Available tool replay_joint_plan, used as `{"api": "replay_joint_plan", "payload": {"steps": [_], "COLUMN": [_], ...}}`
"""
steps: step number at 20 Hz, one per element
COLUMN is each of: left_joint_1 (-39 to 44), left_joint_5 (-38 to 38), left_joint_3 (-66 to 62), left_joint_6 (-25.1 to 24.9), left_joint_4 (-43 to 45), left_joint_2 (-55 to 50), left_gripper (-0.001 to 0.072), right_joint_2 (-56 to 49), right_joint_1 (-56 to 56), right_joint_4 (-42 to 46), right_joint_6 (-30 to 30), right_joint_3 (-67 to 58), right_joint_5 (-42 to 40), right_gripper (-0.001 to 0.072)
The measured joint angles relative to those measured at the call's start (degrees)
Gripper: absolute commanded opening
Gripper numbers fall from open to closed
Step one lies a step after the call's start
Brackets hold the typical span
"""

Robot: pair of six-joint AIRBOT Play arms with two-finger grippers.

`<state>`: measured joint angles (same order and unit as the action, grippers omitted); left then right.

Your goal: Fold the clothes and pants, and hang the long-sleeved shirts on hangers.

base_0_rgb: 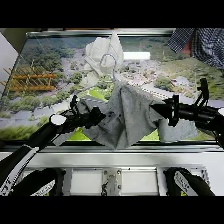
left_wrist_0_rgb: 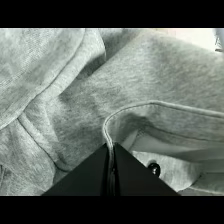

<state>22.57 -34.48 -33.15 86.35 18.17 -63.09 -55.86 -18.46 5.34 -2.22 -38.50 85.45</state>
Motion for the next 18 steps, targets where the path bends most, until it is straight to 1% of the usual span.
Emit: {"api": "replay_joint_plan", "payload": {"steps": [2, 5, 9, 13, 18], "left_joint_1": [-2.23, -7.54, -14.25, -16.61, -17.35], "left_joint_5": [-1.05, -3.50, -9.01, -12.11, -12.90], "left_joint_3": [0.02, 0.04, 0.04, 0.02, 0.04], "left_joint_6": [0.00, 0.96, 1.77, 2.14, 2.16], "left_joint_4": [1.88, 7.08, 14.45, 18.40, 21.77], "left_joint_2": [0.85, 3.58, 6.95, 8.66, 9.20], "left_gripper": [0.0021, 0.0021, 0.0021, 0.0021, 0.0021], "right_joint_2": [0.85, 2.73, 5.18, 6.51, 7.91], "right_joint_1": [-0.04, -0.07, -0.07, -0.07, -0.07], "right_joint_4": [0.02, 0.28, 1.14, 1.60, 4.02], "right_joint_6": [1.09, 3.15, 6.40, 9.35, 12.41], "right_joint_3": [0.00, 0.00, 0.00, 0.00, 0.00], "right_joint_5": [-0.20, -0.90, -1.31, -1.46, -0.66], "right_gripper": [0.0017, 0.0016, 0.0016, 0.0016, 0.0015]}}
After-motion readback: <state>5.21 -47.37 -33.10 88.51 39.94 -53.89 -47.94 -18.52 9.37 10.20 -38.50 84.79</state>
